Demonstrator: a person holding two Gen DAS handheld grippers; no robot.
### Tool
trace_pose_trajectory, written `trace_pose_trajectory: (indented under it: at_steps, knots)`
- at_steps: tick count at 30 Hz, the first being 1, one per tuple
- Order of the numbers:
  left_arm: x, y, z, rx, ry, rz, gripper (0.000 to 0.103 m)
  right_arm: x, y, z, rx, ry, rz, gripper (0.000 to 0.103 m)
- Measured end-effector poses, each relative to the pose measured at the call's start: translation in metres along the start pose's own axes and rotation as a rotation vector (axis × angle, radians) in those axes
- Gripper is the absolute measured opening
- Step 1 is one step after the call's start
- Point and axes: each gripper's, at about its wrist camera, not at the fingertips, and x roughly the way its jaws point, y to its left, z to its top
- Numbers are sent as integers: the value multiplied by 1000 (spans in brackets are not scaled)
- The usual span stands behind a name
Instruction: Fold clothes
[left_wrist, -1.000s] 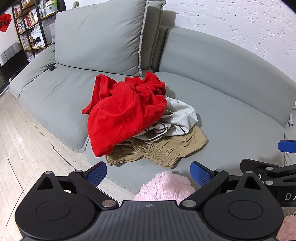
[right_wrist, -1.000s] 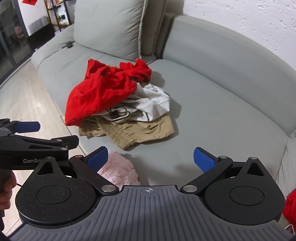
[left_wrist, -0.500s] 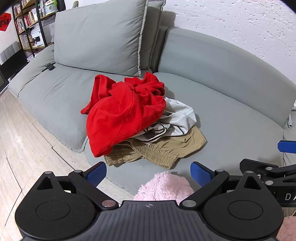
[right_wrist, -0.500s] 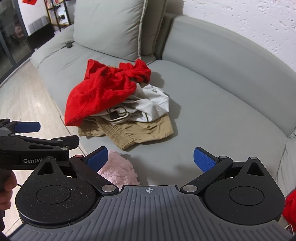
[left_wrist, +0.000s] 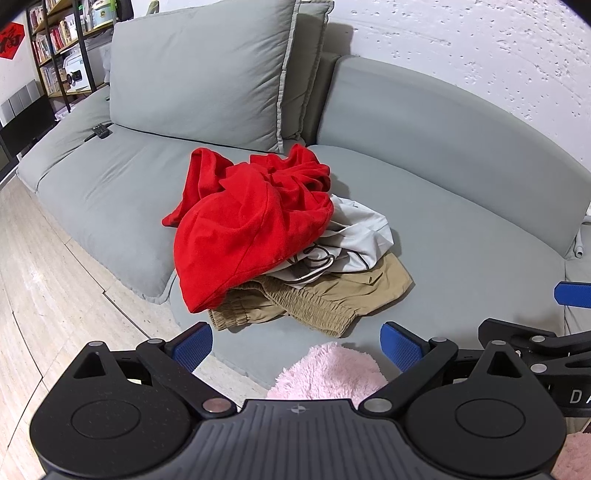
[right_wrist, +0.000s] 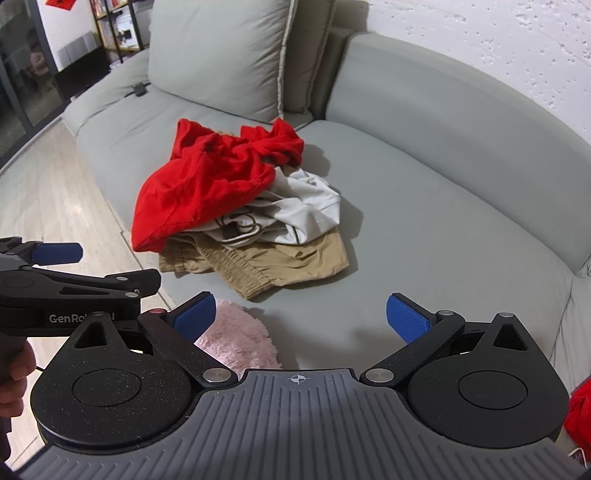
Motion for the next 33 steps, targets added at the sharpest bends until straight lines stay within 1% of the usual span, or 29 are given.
trace_pose_trajectory:
  at_steps: [16, 20, 24, 27, 31, 33]
  knots:
    - [3, 1, 1, -3, 6, 6, 98, -1, 3, 0, -9, 0, -4, 102]
    - [7, 3, 0, -8, 16, 4, 98, 2, 4, 1, -14, 5, -4, 102]
    - [22, 13, -4, -19, 22, 18, 98, 13, 5, 5, -25, 10, 7, 102]
    - [34, 25, -3, -32, 19, 10, 98, 26, 7, 9, -35, -11, 39, 102]
    - [53, 50, -1, -74, -13, 3, 97, 45, 12, 19, -38, -85, 81, 100]
    - [64, 65, 2, -96, -24, 29, 96, 61, 18, 31, -47, -116, 113, 94]
